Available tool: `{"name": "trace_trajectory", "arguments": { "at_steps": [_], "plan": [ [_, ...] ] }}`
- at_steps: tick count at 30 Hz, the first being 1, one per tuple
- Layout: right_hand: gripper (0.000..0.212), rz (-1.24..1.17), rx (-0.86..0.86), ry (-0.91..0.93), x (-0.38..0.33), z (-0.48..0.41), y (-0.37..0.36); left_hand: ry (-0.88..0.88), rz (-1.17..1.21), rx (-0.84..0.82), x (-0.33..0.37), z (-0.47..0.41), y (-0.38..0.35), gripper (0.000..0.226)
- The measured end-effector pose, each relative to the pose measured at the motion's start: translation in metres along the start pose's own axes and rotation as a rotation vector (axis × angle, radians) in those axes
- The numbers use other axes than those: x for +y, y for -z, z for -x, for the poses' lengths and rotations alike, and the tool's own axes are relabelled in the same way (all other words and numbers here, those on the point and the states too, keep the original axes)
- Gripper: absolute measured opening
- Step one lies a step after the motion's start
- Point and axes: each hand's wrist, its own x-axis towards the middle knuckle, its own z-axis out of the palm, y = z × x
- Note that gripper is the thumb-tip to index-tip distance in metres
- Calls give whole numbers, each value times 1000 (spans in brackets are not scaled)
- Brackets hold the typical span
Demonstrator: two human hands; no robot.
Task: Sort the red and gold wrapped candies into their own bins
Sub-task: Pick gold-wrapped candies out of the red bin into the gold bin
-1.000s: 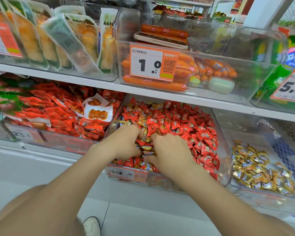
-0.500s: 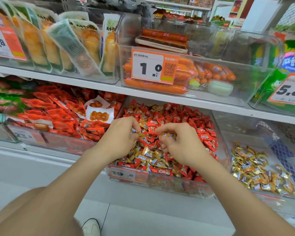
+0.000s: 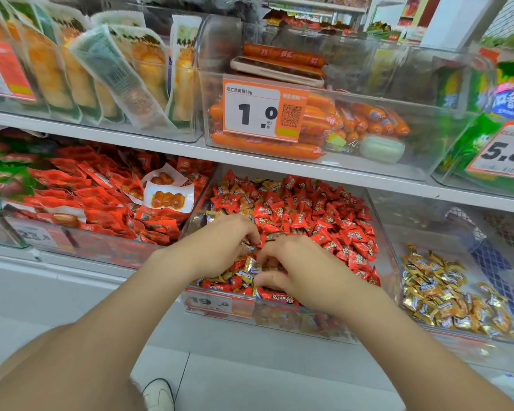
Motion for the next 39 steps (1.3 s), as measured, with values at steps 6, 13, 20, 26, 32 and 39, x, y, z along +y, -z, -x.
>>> {"name": "trace_trajectory", "arguments": {
  "at_steps": [6,13,20,26,32,39],
  "plan": [
    [71,227,-121,-10,-9,-9,-7,63,6,-94,-9,4,4,36],
    [30,118,8,-26,-8,-14,-10,43,-12,-5,-7,6,-2,21],
    [62,119,5,-51,-16,-10,-13,43,-58,18,-3,4,-9,25],
    [27,98,7,-88,-12,-14,-18,193,109,205,-4,11,-1,12],
    [17,-125,219,-60,0,-8,-10,218,169,286,3,23,-2,12],
    [27,-998,273,-283,9,23,36,247,364,383,29,31,11,13]
  ]
}}
